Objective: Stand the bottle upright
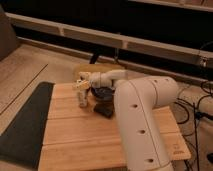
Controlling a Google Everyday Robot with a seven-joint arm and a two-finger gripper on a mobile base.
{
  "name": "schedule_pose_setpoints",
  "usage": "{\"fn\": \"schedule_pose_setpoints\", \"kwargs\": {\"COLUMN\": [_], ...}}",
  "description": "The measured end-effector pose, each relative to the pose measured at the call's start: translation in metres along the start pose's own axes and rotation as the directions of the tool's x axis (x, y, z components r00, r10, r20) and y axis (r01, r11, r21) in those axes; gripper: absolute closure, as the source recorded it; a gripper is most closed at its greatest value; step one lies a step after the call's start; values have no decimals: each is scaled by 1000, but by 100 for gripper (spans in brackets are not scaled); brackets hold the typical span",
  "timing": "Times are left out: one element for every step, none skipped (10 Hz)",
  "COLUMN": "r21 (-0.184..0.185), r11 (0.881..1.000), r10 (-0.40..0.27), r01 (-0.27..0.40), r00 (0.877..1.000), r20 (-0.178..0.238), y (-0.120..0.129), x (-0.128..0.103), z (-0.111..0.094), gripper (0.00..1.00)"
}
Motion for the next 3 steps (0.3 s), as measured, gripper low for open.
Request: {"fn": "schedule_pose_setpoints", "kwargs": {"r21": [22, 24, 24], "r11": [1000, 999, 999], "r10": [21, 22, 22], "r01": [-21, -22, -22], "r00": [1000, 1000, 1000], "r20": [-2, -1, -2], "y": [-4, -5, -5], "x": [2, 2, 2], "z": [-3, -4, -4], "gripper": [22, 22, 22]}}
